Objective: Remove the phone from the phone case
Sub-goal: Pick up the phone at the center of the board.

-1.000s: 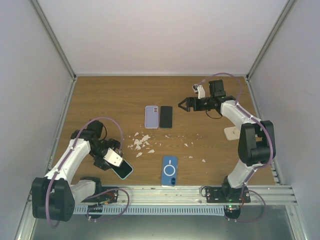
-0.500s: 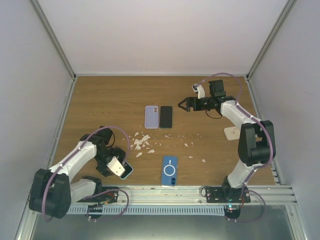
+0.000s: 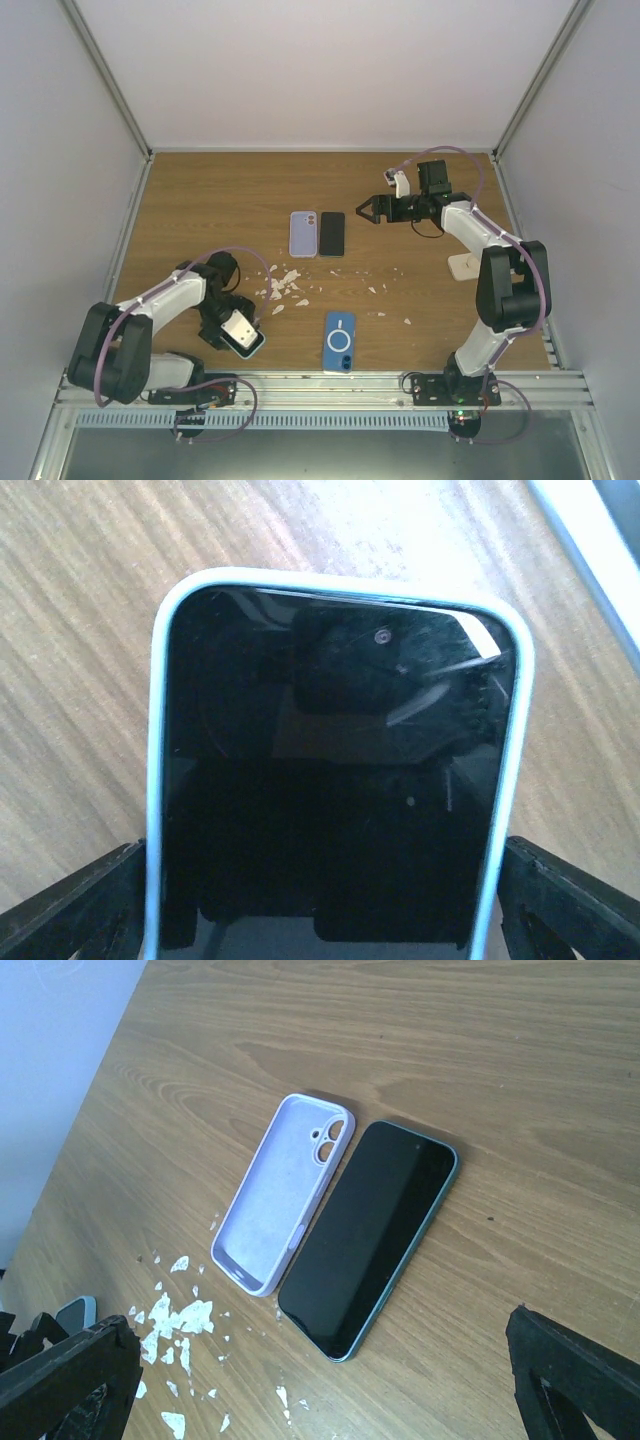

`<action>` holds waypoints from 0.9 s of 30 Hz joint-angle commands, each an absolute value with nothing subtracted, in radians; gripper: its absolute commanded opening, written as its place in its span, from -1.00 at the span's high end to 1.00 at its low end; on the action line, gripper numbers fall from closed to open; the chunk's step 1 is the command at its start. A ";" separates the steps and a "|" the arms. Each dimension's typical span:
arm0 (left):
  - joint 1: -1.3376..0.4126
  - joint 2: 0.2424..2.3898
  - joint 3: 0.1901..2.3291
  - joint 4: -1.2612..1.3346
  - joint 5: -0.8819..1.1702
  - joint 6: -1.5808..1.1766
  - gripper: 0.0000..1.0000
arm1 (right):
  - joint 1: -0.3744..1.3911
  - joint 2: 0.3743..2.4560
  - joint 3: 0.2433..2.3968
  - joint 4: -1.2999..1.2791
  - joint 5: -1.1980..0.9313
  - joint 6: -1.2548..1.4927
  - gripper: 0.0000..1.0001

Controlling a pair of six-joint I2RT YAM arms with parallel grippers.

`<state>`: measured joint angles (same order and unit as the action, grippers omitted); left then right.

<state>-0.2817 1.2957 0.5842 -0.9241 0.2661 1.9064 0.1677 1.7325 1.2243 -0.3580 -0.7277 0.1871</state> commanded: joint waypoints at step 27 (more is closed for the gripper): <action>-0.299 1.506 1.090 -0.611 0.621 0.913 -0.10 | 0.147 1.583 1.102 -0.203 -0.900 0.256 -0.99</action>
